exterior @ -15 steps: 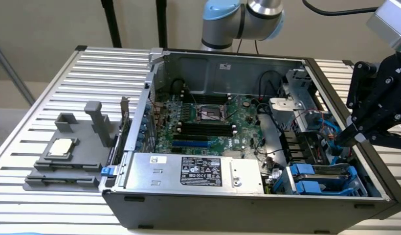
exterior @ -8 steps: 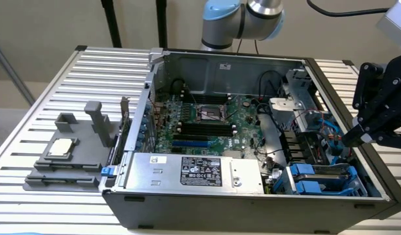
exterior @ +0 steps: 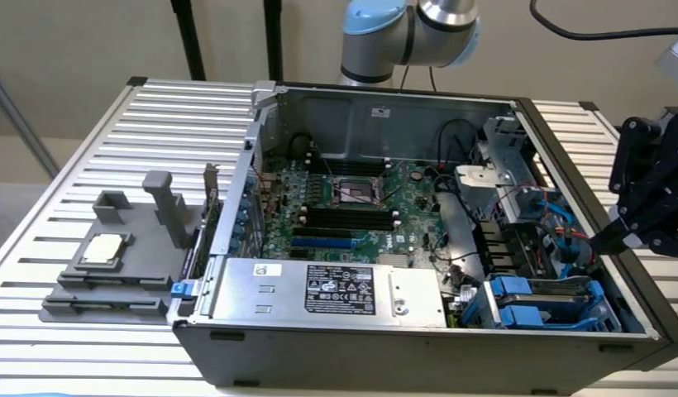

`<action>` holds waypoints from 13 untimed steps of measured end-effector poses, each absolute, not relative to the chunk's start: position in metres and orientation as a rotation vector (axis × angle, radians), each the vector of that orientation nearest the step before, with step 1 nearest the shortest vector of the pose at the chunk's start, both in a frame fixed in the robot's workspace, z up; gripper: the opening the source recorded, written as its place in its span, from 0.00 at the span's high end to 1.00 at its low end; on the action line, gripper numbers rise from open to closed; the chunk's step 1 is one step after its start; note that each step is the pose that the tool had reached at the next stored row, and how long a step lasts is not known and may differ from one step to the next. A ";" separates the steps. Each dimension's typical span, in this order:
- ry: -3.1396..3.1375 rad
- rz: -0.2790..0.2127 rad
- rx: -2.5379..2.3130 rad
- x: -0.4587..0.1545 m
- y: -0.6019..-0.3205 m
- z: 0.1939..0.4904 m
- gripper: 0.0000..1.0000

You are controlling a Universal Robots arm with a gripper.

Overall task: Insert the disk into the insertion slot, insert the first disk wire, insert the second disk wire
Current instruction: 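Insert the first disk wire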

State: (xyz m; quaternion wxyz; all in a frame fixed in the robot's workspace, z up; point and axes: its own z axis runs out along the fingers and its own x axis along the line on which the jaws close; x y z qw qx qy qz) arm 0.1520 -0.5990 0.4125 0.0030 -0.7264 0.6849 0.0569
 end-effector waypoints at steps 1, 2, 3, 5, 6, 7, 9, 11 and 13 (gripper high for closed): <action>2.148 0.179 -2.278 0.154 -0.598 0.411 0.89; 2.148 0.178 -2.278 0.157 -0.598 0.409 0.89; 2.148 0.178 -2.278 0.159 -0.597 0.407 0.89; 2.148 0.179 -2.278 0.162 -0.594 0.404 0.89; 2.148 0.179 -2.278 0.162 -0.592 0.402 0.89; 2.148 0.179 -2.278 0.163 -0.591 0.400 0.89; 2.148 0.179 -2.277 0.163 -0.587 0.396 0.89; 2.148 0.178 -2.278 0.163 -0.584 0.393 0.89; 2.147 0.178 -2.278 0.163 -0.580 0.389 0.89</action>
